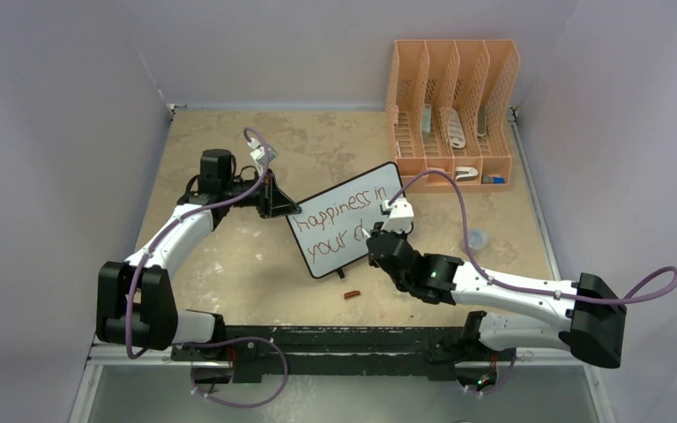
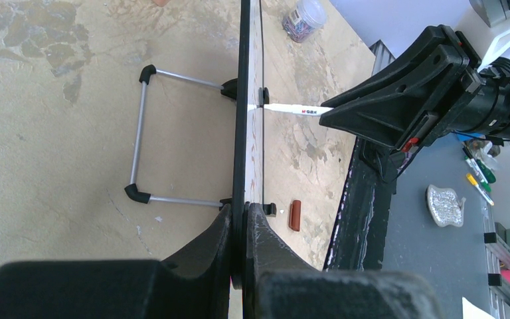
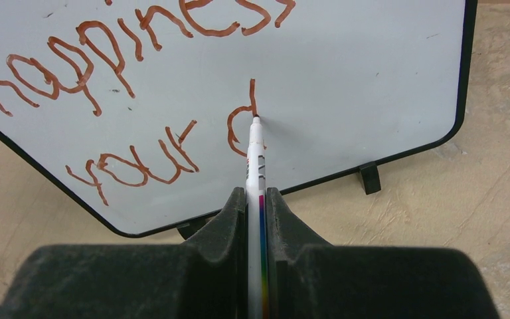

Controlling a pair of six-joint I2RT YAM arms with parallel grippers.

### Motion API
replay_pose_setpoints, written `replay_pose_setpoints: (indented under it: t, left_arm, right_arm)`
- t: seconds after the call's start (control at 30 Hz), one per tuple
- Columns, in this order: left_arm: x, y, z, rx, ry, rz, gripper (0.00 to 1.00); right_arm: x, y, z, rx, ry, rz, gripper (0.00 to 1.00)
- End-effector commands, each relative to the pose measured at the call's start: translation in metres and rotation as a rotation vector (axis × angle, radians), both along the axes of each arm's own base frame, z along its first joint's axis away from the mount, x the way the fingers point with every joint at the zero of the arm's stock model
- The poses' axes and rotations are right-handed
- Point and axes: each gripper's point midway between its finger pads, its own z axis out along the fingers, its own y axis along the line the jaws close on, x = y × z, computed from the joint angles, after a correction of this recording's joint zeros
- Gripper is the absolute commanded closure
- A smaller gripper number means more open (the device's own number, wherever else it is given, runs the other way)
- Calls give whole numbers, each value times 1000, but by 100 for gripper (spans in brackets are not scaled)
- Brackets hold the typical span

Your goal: Write a sentence on the whiteboard

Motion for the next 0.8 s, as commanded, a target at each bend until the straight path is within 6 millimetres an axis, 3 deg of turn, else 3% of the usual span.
replay_pose_setpoints:
  t: [0.0, 0.33, 0.77]
  left_arm:
    - [13, 13, -26, 107, 18, 89, 100]
    - [13, 13, -26, 108, 18, 90, 100]
    - [13, 13, -26, 108, 20, 90, 100]
  right_arm:
    - [12, -1, 15, 23, -54, -47, 100]
    - [13, -13, 11, 11, -39, -86, 100]
    - [-2, -16, -8, 9, 48, -56, 100]
